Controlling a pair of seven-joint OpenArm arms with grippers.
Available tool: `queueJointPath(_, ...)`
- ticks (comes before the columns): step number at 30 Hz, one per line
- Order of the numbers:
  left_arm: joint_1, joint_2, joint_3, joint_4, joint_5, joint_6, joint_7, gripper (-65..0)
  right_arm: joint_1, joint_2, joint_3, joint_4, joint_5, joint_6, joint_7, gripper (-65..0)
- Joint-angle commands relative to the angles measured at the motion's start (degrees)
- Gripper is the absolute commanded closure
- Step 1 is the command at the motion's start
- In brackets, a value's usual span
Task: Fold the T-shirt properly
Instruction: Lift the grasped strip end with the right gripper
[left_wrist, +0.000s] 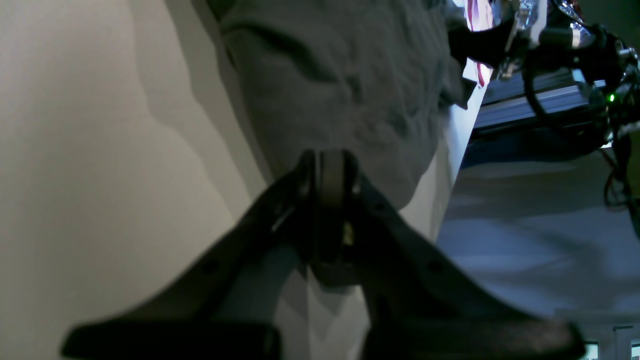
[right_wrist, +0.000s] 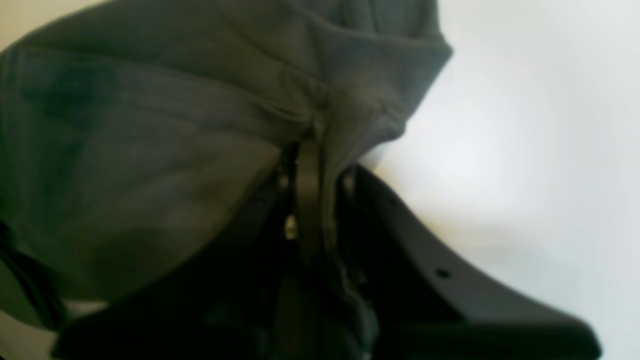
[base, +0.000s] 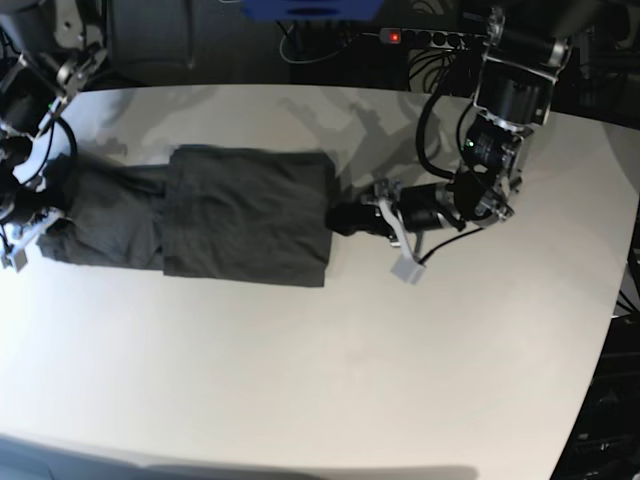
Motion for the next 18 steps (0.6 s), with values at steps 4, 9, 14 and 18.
queueJointPath(4, 0.39, -0.74, -0.08, -0.43, 2.11, 2.46, 1.69, -2.3, 0.30, 0.70, -0.67, 6.18, 0.75, 0.17, 0.68, -0.4)
queueJointPath(9, 0.39, -0.74, -0.08, -0.43, 2.11, 2.46, 1.69, -2.3, -0.41, 0.52, -3.22, 10.75, 0.75, 0.17, 0.68, -0.4)
queueJointPath(14, 0.39, -0.74, -0.08, -0.43, 2.11, 2.46, 1.69, -2.3, -0.49, -0.09, -3.75, 12.77, 0.75, 0.17, -2.05, -0.4)
queueJointPath(18, 0.39, -0.74, -0.08, -0.43, 2.11, 2.46, 1.69, -2.3, -0.49, -1.23, -3.75, 15.94, 0.84, 0.17, -3.80, -0.4)
